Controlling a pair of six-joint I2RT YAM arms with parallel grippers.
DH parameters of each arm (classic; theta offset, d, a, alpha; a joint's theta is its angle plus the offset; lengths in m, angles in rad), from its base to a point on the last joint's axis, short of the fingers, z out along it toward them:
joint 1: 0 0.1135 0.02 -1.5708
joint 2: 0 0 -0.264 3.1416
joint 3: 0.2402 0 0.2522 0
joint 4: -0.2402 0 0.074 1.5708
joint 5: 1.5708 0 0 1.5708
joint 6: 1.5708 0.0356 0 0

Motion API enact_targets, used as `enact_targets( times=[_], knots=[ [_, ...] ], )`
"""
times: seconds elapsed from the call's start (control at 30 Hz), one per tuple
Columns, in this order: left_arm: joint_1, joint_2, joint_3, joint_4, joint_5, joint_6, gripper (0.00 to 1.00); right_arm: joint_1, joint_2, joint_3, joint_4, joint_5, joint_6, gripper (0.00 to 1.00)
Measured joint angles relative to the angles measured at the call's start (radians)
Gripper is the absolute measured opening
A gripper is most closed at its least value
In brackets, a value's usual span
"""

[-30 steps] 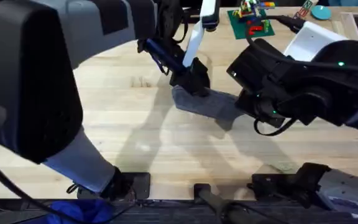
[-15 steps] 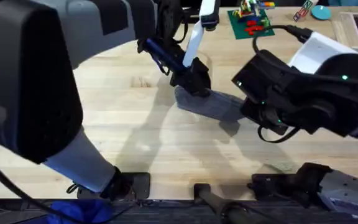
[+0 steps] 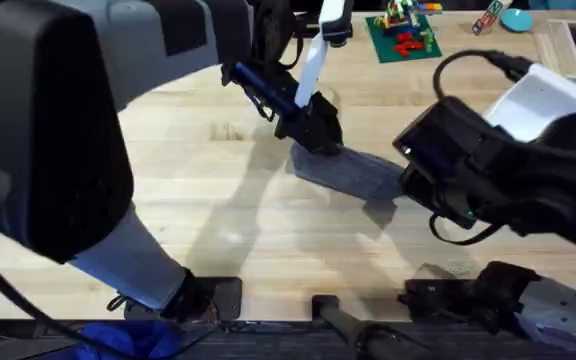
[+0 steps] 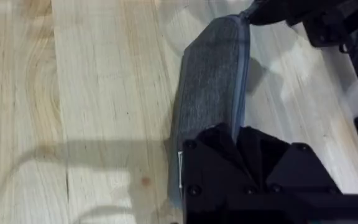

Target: Unzip the bag, pick up the pens from the table one at a time and place them inside, then zip the bag closed.

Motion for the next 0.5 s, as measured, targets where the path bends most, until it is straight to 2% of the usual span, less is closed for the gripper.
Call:
enact_targets(
  times=[0.17,0.37,0.5],
  knots=[
    [0.000,0.000,0.000,-0.001,-0.006,0.000,0.040,-0.002,-0.001,-0.076,0.062,0.014,0.001,0.032],
    [0.000,0.000,0.000,-0.001,-0.011,0.000,0.041,-0.002,-0.003,-0.078,0.060,0.011,0.016,0.032],
    [0.000,0.000,0.000,-0.004,-0.014,0.000,0.041,-0.004,-0.005,-0.079,0.061,-0.002,0.097,0.032]
  ],
)
